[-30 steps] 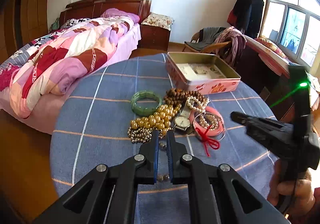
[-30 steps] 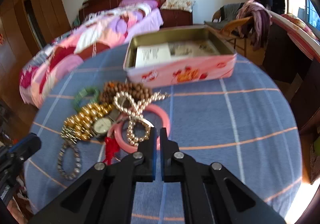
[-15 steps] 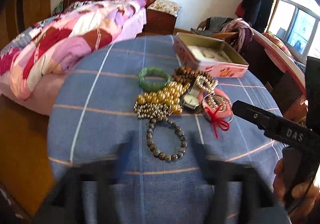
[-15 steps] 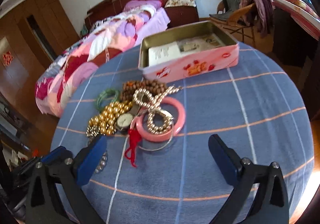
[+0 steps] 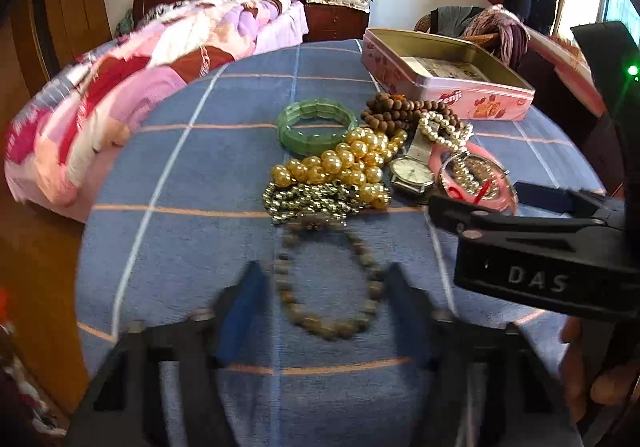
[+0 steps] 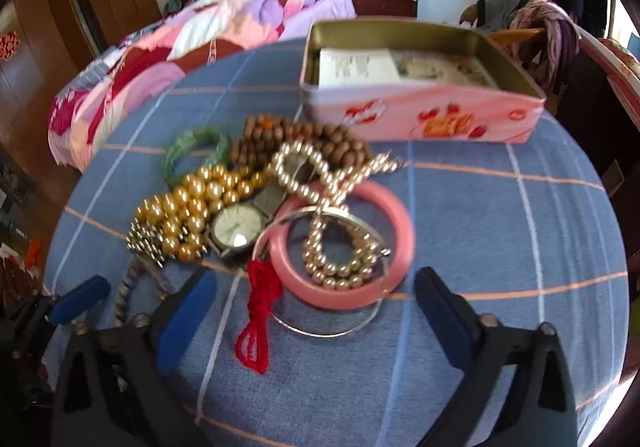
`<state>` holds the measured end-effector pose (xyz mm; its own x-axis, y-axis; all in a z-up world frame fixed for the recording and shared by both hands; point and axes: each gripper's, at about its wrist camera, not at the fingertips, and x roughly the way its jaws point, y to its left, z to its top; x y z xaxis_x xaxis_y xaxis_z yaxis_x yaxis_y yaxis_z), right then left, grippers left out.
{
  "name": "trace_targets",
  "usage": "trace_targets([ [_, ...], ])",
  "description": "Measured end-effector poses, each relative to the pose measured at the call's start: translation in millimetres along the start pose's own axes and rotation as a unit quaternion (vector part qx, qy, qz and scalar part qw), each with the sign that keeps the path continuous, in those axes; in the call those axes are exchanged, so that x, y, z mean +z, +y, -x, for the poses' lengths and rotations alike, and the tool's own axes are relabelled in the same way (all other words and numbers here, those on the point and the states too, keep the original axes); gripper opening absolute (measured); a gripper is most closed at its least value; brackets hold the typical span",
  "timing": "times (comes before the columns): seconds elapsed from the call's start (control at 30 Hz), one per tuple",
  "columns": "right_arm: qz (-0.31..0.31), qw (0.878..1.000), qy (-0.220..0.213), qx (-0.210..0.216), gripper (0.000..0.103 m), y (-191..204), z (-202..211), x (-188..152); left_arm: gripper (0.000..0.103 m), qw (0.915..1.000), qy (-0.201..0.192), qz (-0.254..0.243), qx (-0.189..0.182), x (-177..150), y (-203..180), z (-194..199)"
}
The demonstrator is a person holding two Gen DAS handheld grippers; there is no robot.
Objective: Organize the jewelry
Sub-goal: 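Grasp the thin silver bangle with the right tool while the left lifts the bracelet, then carry both items over the pink tin and open both tools to drop them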
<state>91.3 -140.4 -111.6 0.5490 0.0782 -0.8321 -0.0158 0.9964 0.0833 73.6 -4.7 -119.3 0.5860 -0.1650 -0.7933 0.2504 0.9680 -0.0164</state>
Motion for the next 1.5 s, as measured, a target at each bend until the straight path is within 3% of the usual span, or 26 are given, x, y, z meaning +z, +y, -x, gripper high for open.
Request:
trace_targets([
  [0.03, 0.011, 1.0, -0.005, -0.016, 0.081, 3, 2, -2, 0.043, 1.0, -0.003, -0.003, -0.008, 0, 1, 1],
  [0.1, 0.019, 0.999, -0.008, -0.036, 0.069, 3, 6, -6, 0.03, 0.9999, -0.005, -0.005, -0.008, 0, 3, 2],
  [0.27, -0.044, 0.999, -0.012, 0.028, 0.069, -26, 27, -20, 0.015, 0.9997, -0.008, 0.008, -0.02, -3, 9, 6],
  [0.4, -0.077, 0.995, -0.035, 0.049, 0.069, -42, 52, -35, 0.014, 0.9986, -0.017, 0.023, -0.045, -9, 12, 15],
  [0.6, -0.082, 0.994, -0.076, 0.02, 0.069, -50, 85, -45, 0.008, 0.9951, -0.067, 0.02, -0.07, -3, 8, 44],
  [0.8, -0.088, 0.991, -0.1, 0.002, 0.069, -56, 95, -34, 0.008, 0.9943, -0.088, 0.003, -0.06, 3, 5, 58],
  [1.0, -0.096, 0.99, -0.107, 0.006, 0.069, -58, 93, -35, 0.008, 0.9919, -0.093, 0.015, -0.085, 6, 10, 66],
  [1.17, -0.089, 0.988, -0.124, 0.001, 0.069, -64, 99, -20, 0.008, 0.9856, -0.13, -0.01, -0.107, 36, -6, 87],
  [1.33, -0.078, 0.984, -0.161, -0.009, 0.069, -73, 104, 27, 0.008, 0.9767, -0.165, -0.011, -0.136, 91, -21, 91],
  [1.5, -0.061, 0.981, -0.181, -0.027, 0.069, -80, 82, 76, 0.008, 0.9731, -0.175, -0.006, -0.149, 150, -39, 62],
])
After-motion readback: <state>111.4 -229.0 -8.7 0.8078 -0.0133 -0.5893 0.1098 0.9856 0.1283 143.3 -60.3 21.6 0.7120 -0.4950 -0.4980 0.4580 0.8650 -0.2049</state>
